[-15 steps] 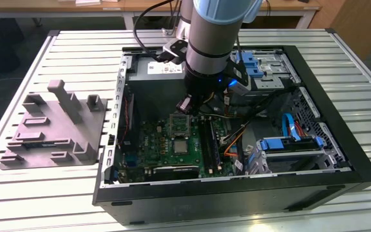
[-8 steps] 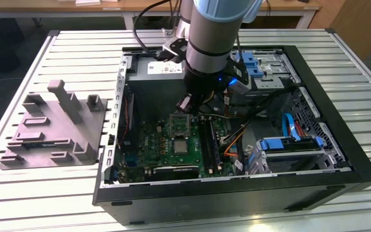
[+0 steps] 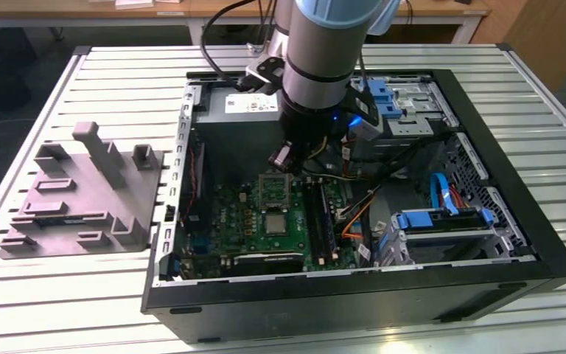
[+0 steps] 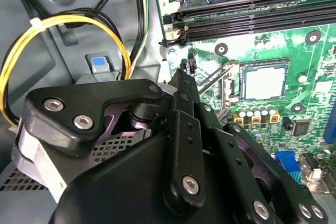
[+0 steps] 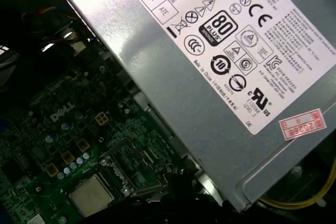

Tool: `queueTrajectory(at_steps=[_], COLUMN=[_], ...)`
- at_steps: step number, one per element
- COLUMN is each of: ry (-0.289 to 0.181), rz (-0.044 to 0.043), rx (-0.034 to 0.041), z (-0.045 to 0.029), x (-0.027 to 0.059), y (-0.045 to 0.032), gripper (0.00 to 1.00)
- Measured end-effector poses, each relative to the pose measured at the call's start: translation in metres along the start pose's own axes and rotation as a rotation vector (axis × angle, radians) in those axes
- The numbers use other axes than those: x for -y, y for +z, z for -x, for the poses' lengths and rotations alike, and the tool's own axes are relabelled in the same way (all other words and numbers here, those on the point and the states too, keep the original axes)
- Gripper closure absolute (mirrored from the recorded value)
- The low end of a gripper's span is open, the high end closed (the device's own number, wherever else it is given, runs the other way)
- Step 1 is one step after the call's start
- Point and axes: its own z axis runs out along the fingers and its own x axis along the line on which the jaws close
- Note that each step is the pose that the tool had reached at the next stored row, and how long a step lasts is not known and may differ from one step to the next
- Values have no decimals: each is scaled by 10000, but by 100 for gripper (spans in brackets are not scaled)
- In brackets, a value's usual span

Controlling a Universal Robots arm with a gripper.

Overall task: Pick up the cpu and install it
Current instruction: 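Close the cpu cover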

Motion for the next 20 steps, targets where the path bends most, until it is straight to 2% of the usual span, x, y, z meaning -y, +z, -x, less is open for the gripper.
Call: queueTrajectory(at_steps=[3,5,10,20], ry=[-131,-188,-242,-321], rz=[-56,-72,-77,-81], rx=[-88,-119,-131,-147], z=[-5,-7,-5,-6], x=[-8,-10,-16,-16], y=[-8,-21,-64,-67], gripper=[89,89,89,89])
